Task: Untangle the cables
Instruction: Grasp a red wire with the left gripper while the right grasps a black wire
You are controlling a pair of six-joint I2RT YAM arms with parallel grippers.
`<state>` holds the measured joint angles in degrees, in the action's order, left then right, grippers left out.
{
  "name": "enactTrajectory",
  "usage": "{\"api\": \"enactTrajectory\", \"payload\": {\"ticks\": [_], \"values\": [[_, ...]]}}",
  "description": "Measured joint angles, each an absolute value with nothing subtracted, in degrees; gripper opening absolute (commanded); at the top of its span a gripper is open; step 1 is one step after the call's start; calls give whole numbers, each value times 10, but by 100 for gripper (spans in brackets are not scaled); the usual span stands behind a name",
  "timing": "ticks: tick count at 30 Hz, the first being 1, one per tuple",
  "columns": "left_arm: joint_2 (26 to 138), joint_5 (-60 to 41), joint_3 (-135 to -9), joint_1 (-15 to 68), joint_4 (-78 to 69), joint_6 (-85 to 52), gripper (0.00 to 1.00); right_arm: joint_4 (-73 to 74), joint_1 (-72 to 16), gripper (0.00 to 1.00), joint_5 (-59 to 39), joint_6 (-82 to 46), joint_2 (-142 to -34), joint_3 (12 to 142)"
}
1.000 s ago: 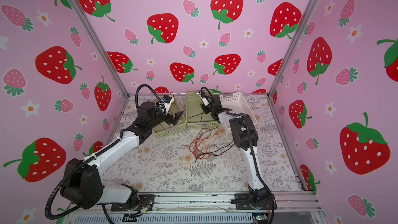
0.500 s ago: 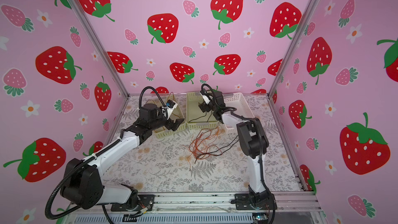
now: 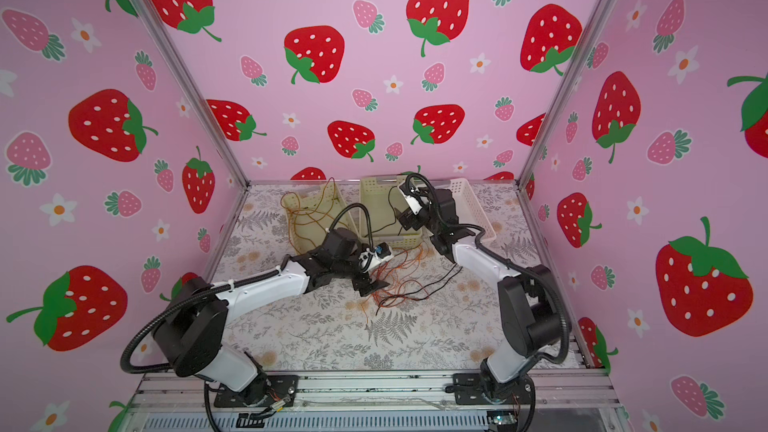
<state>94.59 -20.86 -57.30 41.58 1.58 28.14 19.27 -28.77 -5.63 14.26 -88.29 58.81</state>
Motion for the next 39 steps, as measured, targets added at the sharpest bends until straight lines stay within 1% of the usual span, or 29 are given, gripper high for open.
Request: {"api": "enactTrajectory", "payload": {"ticks": [2, 4, 8, 11, 12, 14, 15, 16, 17, 19, 23, 25, 26, 27, 28, 33, 37, 39], "values": [[989, -210, -602, 432, 14, 288, 88, 169, -282, 84, -38, 100, -832, 564], [1028, -206, -629, 447, 11, 292, 88, 142, -268, 84, -16, 51, -777, 543], [1075, -201, -662, 465, 2, 296, 86, 100, -239, 81, 13, -36, -671, 469], [1103, -199, -679, 475, -2, 295, 80, 69, -219, 78, 18, -103, -614, 401], [1113, -199, -685, 477, -2, 295, 76, 57, -213, 77, 18, -124, -604, 382], [1132, -194, -699, 480, -4, 291, 64, 45, -204, 75, 17, -161, -597, 343], [1142, -190, -704, 481, -6, 289, 56, 39, -200, 75, 17, -178, -597, 327], [1148, -187, -706, 482, -10, 287, 44, 33, -197, 75, 16, -196, -600, 311], [1153, -185, -706, 483, -11, 287, 36, 27, -195, 75, 15, -208, -604, 300], [1156, -180, -707, 484, -14, 286, 22, 22, -191, 75, 10, -233, -620, 284], [1149, -170, -705, 486, -22, 287, 10, 35, -189, 75, 1, -263, -667, 277], [1139, -167, -698, 487, -27, 288, 7, 48, -188, 75, -6, -273, -703, 277], [1134, -165, -695, 487, -28, 289, 7, 53, -187, 75, -9, -276, -721, 277], [1127, -164, -690, 487, -29, 289, 2, 58, -187, 74, -12, -280, -738, 277], [1120, -162, -686, 488, -30, 290, 0, 65, -186, 72, -15, -284, -755, 277], [1088, -154, -668, 490, -38, 297, 0, 99, -184, 65, -20, -293, -806, 281], [1058, -150, -648, 492, -43, 303, 0, 122, -183, 65, -20, -293, -836, 293], [1045, -145, -643, 492, -44, 304, 0, 129, -183, 67, -25, -293, -845, 298]]}}
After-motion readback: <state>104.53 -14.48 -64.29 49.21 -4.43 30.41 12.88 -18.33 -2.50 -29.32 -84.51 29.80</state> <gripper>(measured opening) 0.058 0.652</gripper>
